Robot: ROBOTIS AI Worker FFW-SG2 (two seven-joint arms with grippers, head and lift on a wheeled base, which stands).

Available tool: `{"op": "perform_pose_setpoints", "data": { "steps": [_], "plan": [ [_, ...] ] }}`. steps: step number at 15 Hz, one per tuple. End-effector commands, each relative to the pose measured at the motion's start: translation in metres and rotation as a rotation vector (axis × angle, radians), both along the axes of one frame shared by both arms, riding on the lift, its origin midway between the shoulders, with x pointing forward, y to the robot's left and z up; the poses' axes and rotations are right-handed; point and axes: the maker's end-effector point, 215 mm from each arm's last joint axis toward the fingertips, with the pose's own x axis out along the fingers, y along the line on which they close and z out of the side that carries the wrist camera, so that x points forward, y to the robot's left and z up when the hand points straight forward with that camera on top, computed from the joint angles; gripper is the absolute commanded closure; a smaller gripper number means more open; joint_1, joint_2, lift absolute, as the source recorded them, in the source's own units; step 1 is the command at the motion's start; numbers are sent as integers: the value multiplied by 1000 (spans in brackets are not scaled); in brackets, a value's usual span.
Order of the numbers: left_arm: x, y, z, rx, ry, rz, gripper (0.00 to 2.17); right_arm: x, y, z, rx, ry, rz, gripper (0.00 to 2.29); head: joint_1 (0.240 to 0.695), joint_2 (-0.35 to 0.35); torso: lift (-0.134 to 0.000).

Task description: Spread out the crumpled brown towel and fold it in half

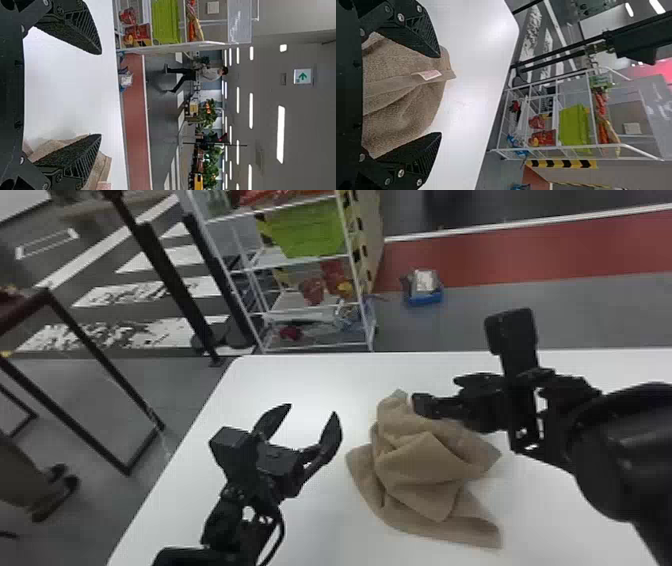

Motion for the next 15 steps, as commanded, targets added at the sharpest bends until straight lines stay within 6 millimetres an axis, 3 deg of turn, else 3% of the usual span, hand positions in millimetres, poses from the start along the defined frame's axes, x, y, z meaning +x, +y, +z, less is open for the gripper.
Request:
{"op": "perform_pose_setpoints", "data": {
  "steps": [1,6,7,9,11,13,15],
  "plan": [
    [0,4,4,5,-9,9,161,7,-1,-15,-38,52,10,215,695,350,-124],
    [-2,31,12,21,-27,54,161,30,5,-10,-3,111,56,275,695,350,-124],
    [-3,36,12,24,-27,65,161,27,7,-12,4,150,72,275,695,350,-124],
    [-3,51,16,24,-34,92,161,4,-2,-38,-86,267,88,275,695,350,-124],
    [-3,61,18,27,-34,107,161,-12,-3,-52,-153,317,100,275,695,350,-124],
    [-3,63,18,29,-34,112,161,-15,4,-52,-165,307,122,289,695,350,-124],
    [-2,61,19,28,-36,109,161,-9,20,-36,-137,239,147,380,695,350,-124]
  ]
}}
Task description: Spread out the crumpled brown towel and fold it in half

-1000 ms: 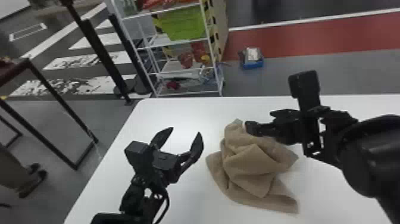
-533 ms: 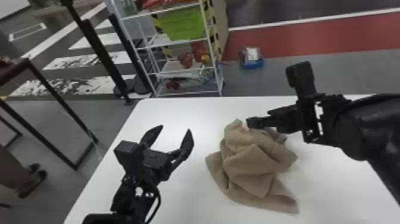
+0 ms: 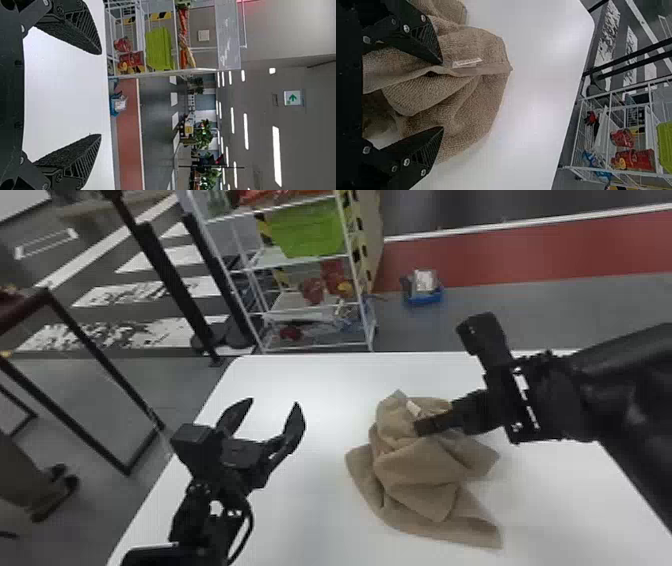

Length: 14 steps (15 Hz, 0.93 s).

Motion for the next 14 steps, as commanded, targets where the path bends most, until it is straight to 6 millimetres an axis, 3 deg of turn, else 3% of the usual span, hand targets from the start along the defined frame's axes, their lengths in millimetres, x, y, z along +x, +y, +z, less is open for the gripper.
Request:
{"op": "perform_pose_setpoints", "data": {
  "steps": [1,4,9,14],
  "plan": [
    [1,-2,-2,-4,3,-2,161,6,21,20,54,-74,32,380,695,350,-124],
    [0,-5,-5,-5,8,-6,161,4,30,31,78,-95,49,414,695,350,-124],
    [-1,-5,-8,-5,15,-7,161,7,33,30,95,-75,61,559,695,350,-124],
    [-1,-5,-7,-3,12,-13,161,18,24,17,52,-73,52,556,695,350,-124]
  ]
}}
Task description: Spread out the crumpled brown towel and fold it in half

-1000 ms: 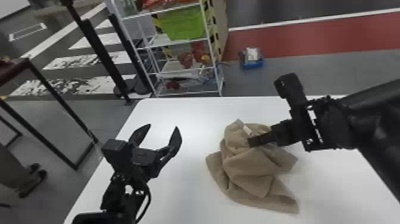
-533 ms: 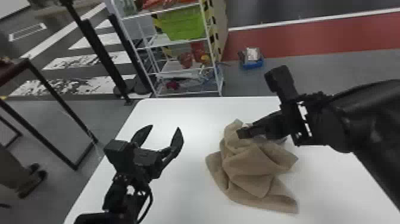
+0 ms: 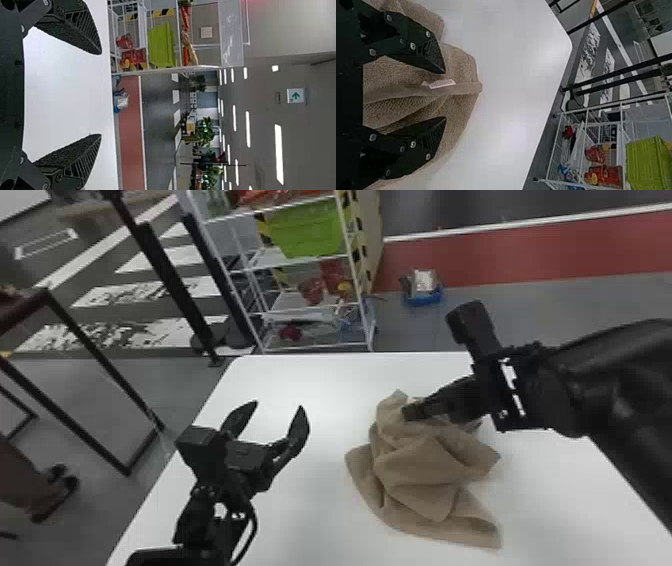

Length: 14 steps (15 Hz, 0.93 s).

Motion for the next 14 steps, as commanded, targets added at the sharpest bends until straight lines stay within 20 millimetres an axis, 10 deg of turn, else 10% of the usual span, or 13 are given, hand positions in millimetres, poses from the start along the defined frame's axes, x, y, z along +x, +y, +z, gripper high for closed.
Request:
{"op": "perform_pose_setpoints", "data": {
  "steps": [1,14],
  "plan": [
    [-1,2,0,3,0,0,161,7,0,-2,-3,-5,-3,556,695,350,-124],
    [-3,5,3,9,-18,0,161,-4,17,-5,108,51,70,765,695,350,-124]
  ]
}}
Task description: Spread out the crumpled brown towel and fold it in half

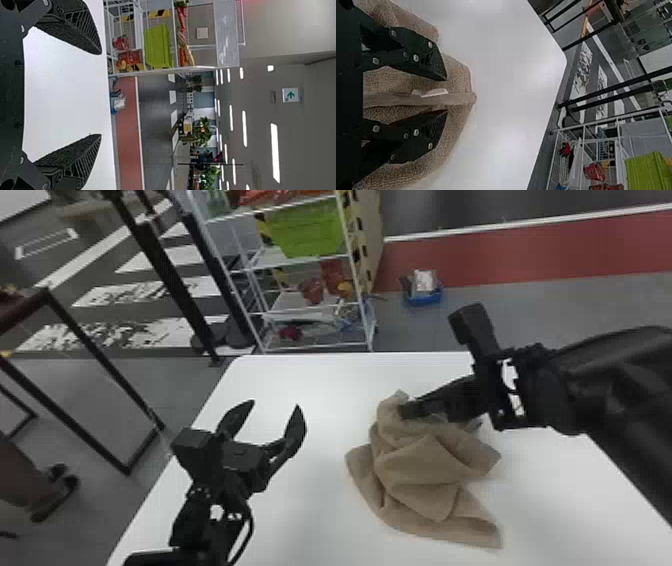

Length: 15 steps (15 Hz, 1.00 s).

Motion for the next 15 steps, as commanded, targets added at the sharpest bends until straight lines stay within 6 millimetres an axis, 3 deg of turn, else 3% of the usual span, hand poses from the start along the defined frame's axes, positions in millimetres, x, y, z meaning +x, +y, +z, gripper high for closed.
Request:
{"op": "perform_pose_setpoints", "data": {
  "steps": [1,2,4,7,10,13,15],
  "plan": [
    [-2,2,-2,0,4,3,161,-7,4,-2,17,22,19,950,695,350,-124],
    [-2,2,-1,1,2,2,161,-8,4,-4,12,30,19,1389,695,350,-124],
    [-4,3,0,-2,-3,1,161,-13,6,-3,28,39,28,1865,695,350,-124],
    [-6,2,1,2,-5,-1,161,-23,12,-1,68,35,27,1953,695,350,-124],
    [-8,6,0,5,-4,4,161,-40,19,17,46,-35,43,1949,695,350,-124],
    [-9,5,-2,6,3,1,161,-64,24,55,43,-122,55,1949,695,350,-124],
    [-9,5,-2,5,3,-2,161,-69,7,85,42,-144,20,1949,695,350,-124]
  ]
}}
